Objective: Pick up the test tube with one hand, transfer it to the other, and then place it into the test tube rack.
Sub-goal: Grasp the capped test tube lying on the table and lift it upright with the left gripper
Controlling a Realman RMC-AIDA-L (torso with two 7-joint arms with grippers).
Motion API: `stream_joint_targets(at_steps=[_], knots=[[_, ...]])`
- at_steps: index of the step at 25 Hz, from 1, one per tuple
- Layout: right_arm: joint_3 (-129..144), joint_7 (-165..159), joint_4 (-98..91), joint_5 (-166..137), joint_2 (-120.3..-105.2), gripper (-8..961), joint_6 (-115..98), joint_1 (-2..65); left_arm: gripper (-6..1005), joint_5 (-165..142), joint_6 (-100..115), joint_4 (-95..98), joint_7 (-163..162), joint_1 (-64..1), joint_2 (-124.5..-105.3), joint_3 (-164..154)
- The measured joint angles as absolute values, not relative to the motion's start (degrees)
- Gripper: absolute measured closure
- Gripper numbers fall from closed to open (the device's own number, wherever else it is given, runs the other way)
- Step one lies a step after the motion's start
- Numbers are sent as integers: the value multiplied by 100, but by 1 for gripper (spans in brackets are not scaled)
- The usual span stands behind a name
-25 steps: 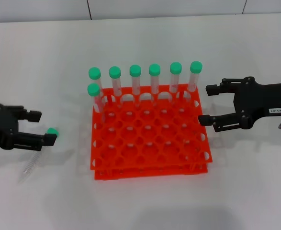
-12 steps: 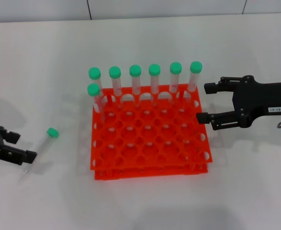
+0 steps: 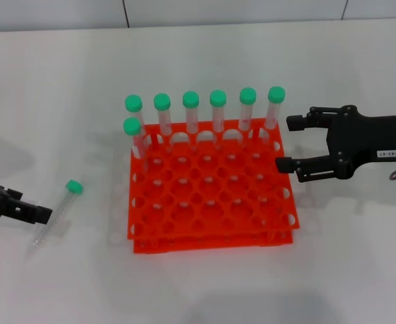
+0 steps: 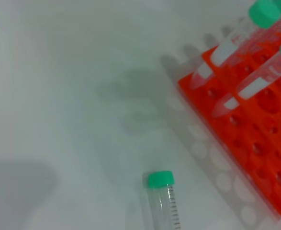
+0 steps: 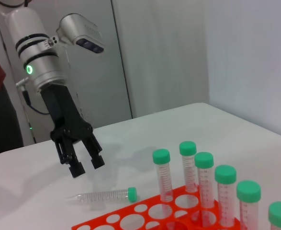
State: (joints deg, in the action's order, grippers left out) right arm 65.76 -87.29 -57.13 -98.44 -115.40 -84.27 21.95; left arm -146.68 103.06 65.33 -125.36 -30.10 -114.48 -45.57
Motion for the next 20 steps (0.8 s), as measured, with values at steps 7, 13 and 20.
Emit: stream_joint_targets(at_steps=[7,13,20], knots=[[6593,-8727,-5712,-9788,-11540,132,-8435,2192,215,-14806,10220,6515,-12663,-3009,-11511,-4633],[6602,-8727,-5712,-9742,-11540,134,-8434,2185,221,-14990,10150,6438,-12686,-3006,-11513,-4664],[6601,-8727,-5711,-9727,-11539,136,-8434,2187,229,-15036,10021,6205,-12580,-3037,-11506,-4672]])
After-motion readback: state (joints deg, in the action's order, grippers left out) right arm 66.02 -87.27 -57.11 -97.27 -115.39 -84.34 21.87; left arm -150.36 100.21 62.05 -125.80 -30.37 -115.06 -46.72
